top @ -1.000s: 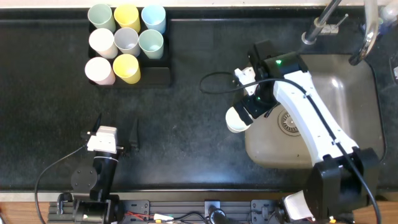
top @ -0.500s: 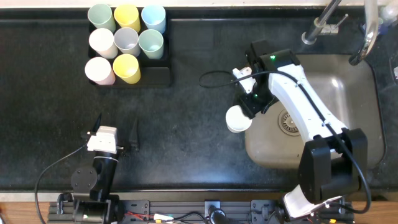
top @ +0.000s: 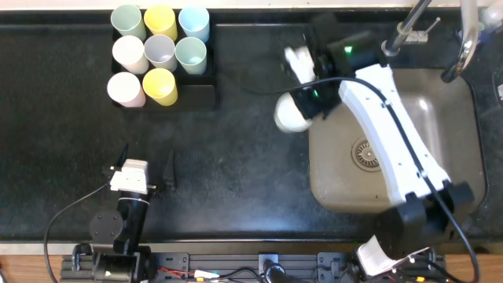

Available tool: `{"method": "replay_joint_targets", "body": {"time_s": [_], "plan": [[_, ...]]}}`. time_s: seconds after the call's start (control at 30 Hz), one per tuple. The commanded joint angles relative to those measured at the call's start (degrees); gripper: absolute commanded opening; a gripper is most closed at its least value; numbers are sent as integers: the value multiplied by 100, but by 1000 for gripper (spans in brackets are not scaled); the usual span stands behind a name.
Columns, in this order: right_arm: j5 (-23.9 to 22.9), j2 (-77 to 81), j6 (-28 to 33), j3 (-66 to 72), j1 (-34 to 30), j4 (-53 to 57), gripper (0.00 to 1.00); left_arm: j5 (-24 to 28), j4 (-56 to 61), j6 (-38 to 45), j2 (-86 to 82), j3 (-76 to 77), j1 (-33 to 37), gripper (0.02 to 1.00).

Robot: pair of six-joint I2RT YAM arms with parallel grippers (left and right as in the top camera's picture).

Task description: Store Cups

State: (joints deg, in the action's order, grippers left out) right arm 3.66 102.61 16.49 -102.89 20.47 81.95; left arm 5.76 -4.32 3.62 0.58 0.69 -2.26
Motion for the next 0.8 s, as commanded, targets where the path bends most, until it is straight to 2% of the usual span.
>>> {"method": "replay_joint_targets", "body": {"time_s": [0.03,0.2,0.3,0.5,0.8], "plan": [[74,214,-704,-1856,549,-118,42,-7,0,90,-46,-22,-44,996],[76,1316,-1045,-4057,1038,-13,42,-7,0,90,-46,-22,-44,1000],[76,1902,-1126,-4822,1248,4,45,-7,0,90,-46,-22,-44,998],[92,2577,-1117,-4959,1635,-81,42,-7,0,90,-46,-22,-44,998],[-181,3239,-938,-4948,1821,83,42,-7,0,90,-46,-22,-44,998]]}}
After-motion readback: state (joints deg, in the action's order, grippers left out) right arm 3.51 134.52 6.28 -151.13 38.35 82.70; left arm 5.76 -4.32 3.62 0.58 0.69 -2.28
